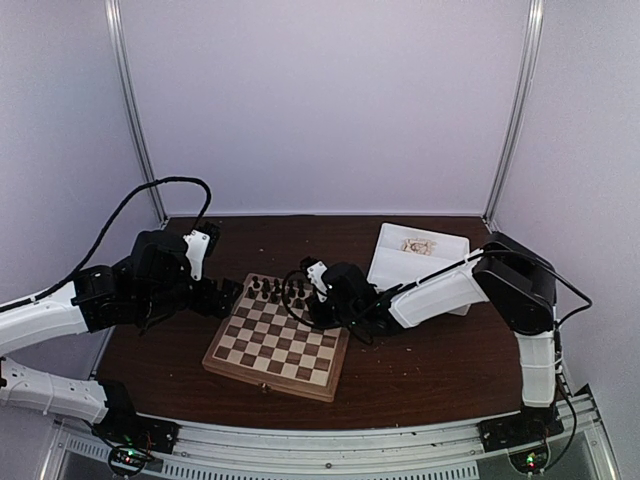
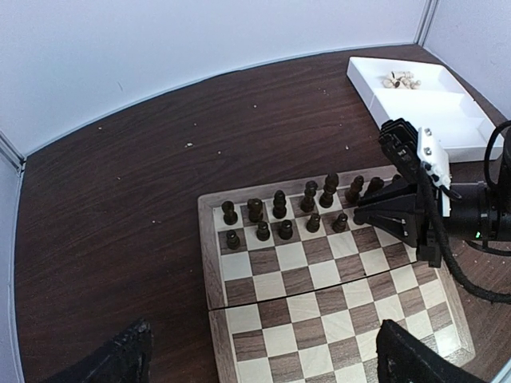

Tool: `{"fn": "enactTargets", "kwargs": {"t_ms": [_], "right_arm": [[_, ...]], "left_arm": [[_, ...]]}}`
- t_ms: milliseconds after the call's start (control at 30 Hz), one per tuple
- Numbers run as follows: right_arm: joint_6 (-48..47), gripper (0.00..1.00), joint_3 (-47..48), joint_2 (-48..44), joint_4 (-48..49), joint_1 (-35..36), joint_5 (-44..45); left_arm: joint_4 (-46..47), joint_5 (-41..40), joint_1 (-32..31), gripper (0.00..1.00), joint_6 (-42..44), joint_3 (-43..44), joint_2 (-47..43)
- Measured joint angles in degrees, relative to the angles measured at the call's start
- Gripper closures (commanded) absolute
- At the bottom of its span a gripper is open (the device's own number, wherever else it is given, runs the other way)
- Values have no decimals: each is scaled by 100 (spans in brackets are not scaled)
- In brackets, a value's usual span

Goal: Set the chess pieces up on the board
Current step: Place the chess piece on the chessboard.

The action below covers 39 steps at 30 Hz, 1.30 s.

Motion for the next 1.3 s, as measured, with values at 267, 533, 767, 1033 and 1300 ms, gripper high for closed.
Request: {"fn": "enactTargets", "kwargs": {"t_ms": [267, 533, 767, 1033, 1300], "right_arm": [[-20, 88, 0, 0, -13, 0, 85], [-35, 82, 0, 0, -39, 0, 90], [-55, 79, 0, 0, -162, 0, 90], [-114, 78, 0, -28, -229, 0, 85], [-122, 74, -9, -393, -317, 0, 76]], "left_arm": [[0, -2, 0, 2, 0, 0, 0], [0, 4, 11, 2, 0, 0, 7], [0, 17, 26, 2, 0, 0, 11], [2, 20, 26, 2, 0, 0, 11], [2, 24, 26, 2, 0, 0, 37]]}}
